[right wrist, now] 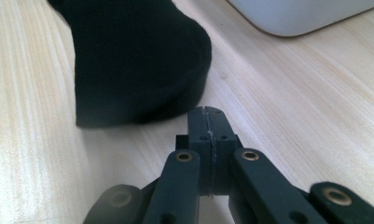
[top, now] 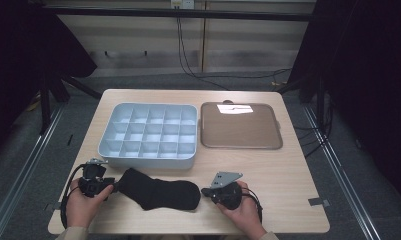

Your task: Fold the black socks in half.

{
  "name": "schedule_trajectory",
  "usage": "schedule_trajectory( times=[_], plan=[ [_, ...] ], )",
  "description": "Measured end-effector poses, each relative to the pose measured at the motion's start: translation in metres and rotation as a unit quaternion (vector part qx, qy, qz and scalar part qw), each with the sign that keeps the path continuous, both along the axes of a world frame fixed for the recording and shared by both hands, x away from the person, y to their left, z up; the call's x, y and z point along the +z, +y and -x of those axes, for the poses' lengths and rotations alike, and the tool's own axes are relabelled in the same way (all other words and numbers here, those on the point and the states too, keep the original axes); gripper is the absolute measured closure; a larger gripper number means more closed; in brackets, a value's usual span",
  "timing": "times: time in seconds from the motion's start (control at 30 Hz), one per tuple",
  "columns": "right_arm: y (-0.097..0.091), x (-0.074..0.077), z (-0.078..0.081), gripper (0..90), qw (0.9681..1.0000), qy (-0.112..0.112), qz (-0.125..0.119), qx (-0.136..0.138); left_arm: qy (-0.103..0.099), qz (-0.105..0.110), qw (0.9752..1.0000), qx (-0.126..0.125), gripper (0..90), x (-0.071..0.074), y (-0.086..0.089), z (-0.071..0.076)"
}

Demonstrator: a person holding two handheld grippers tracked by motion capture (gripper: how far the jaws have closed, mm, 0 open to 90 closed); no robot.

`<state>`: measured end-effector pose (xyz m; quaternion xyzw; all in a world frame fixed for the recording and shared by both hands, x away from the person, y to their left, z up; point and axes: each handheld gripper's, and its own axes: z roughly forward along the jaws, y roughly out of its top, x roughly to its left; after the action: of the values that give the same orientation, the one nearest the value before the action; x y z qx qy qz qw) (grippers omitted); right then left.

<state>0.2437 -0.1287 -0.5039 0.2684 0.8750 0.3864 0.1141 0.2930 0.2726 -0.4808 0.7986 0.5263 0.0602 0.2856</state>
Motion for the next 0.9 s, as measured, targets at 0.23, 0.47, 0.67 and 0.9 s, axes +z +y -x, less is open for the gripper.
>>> schedule_trajectory(
  times=[0.23,0.47,0.67,0.9],
  plan=[
    [0.005,0.0,0.002,90.0,0.9999,0.008,-0.008,0.009,0.006,-0.006,0.9999,-0.013,72.5,0.005,-0.004,0.0],
    [0.008,-0.001,0.002,90.0,0.9998,0.005,-0.005,0.017,0.0,0.028,0.9993,-0.023,82.4,0.022,-0.005,0.003],
    [0.009,0.0,0.002,90.0,0.9998,0.003,-0.002,0.018,-0.003,0.042,0.9985,-0.034,82.9,0.03,-0.009,0.005],
    [0.009,0.0,0.002,90.0,0.9999,0.002,-0.002,0.016,-0.009,0.051,0.9977,-0.043,82.8,0.04,-0.016,0.008]
  ],
)
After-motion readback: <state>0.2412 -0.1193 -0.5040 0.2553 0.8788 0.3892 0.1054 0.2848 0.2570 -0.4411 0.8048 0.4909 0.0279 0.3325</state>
